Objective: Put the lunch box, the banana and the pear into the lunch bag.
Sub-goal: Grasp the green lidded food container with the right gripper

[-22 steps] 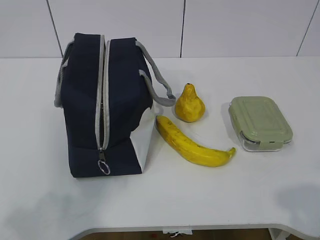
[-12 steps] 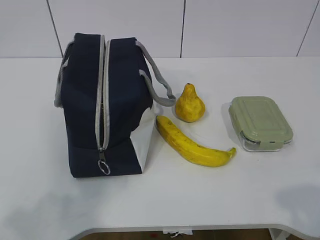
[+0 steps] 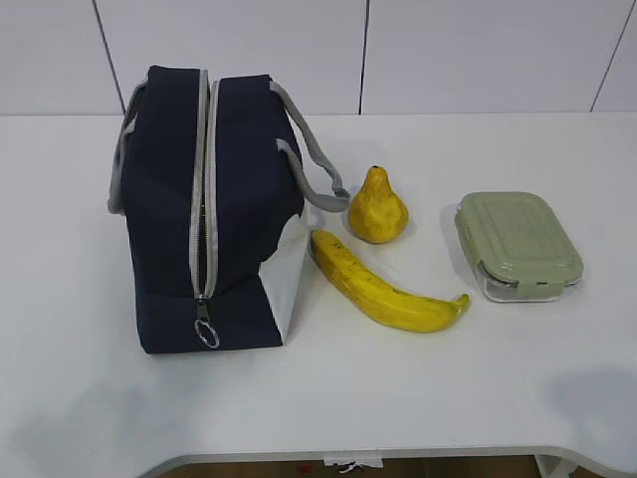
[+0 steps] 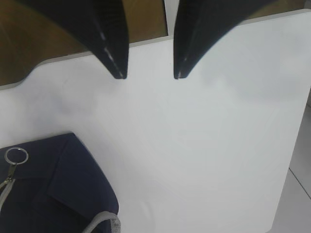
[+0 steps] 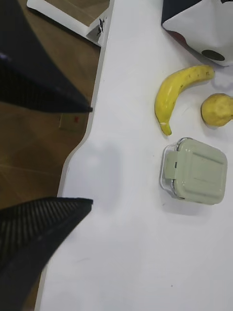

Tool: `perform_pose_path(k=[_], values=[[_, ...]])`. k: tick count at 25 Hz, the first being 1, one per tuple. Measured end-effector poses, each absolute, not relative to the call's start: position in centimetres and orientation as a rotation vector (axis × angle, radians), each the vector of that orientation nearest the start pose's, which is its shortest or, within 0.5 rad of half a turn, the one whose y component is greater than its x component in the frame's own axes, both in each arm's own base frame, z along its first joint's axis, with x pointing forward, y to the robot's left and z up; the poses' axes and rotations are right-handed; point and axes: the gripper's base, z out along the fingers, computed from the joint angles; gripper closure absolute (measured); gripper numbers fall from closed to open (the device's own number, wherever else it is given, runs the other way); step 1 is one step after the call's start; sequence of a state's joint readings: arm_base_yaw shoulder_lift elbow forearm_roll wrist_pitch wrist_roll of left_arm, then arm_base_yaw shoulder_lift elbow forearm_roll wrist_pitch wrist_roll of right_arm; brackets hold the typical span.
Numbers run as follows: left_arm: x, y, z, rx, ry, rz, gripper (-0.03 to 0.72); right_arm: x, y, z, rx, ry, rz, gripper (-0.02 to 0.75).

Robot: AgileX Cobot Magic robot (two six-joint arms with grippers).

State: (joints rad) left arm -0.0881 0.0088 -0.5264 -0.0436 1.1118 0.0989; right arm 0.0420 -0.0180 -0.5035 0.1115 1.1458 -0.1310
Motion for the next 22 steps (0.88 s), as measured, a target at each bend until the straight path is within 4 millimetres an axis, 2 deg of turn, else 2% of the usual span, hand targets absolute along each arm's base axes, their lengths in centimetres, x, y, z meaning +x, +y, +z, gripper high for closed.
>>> perform_pose_path(k=[5,11,15,22], values=[[-0.9,-0.3,28.1,0.198,2.068,-0.046,0.448,-0.7,0.9,28.1,-0.177,2.118,0.092,0.304],[-0.9,-0.3,28.1,0.198,2.068,-0.046,0.448,1.9,1.0,28.7,-0.153,2.214,0.105,0.304],[-0.9,-0.3,28.1,0.198,2.068,-0.046,0.448,3.7,1.0,29.0,-0.128,2.212,0.111,0.304],[-0.9,-0.3,28.1,0.198,2.068,-0.046,0.448,7.9,1.1,28.8,-0.055,2.287,0.133,0.304]])
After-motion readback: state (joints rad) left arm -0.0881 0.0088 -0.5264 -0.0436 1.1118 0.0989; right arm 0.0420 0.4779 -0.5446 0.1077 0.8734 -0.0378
